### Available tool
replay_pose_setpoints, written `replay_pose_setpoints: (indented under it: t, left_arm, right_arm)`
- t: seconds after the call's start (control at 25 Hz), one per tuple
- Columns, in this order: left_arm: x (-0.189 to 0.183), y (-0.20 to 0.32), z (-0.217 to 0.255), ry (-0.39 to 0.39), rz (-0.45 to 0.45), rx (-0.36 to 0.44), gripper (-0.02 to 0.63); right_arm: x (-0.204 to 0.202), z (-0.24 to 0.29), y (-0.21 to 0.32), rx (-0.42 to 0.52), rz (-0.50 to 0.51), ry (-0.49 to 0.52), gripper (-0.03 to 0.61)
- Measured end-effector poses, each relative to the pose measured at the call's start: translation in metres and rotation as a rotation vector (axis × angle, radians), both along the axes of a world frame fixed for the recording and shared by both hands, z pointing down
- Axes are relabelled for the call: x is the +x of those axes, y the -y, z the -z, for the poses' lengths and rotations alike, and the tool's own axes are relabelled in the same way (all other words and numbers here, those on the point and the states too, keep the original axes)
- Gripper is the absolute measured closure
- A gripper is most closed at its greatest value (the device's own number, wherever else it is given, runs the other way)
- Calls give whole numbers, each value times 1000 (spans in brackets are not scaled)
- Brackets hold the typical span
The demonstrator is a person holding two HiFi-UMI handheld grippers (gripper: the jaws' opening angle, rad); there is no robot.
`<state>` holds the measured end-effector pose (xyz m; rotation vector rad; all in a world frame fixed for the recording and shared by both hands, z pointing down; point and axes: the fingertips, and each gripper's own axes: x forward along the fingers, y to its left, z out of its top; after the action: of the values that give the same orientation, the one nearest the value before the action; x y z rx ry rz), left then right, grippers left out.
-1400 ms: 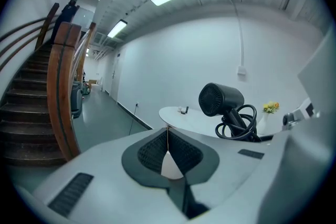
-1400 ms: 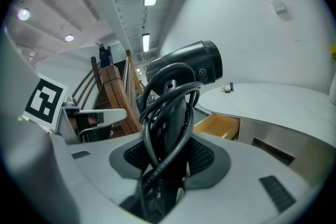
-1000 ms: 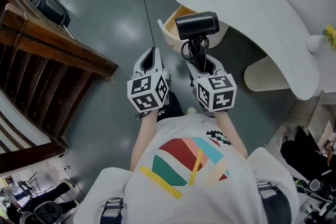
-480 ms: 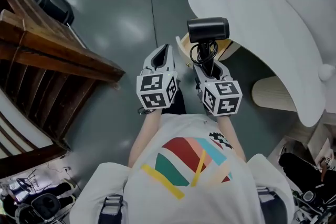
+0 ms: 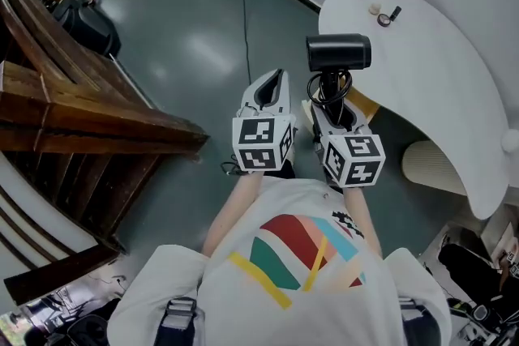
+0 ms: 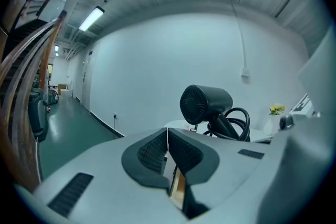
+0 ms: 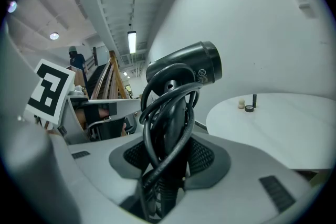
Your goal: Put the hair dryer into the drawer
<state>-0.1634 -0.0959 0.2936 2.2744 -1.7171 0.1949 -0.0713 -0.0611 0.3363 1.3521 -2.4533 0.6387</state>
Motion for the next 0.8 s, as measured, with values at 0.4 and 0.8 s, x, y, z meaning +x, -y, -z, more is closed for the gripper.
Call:
replay_pose_setpoints:
  t: [0.4, 0.8]
  left_arm:
    - [6, 47, -15, -12, -80, -37, 592]
    - [44, 72, -6, -9, -99, -9, 592]
  right_arm:
    - [-11, 4, 57, -34, -66, 46, 402]
    - [13, 6, 77, -30, -51, 21, 402]
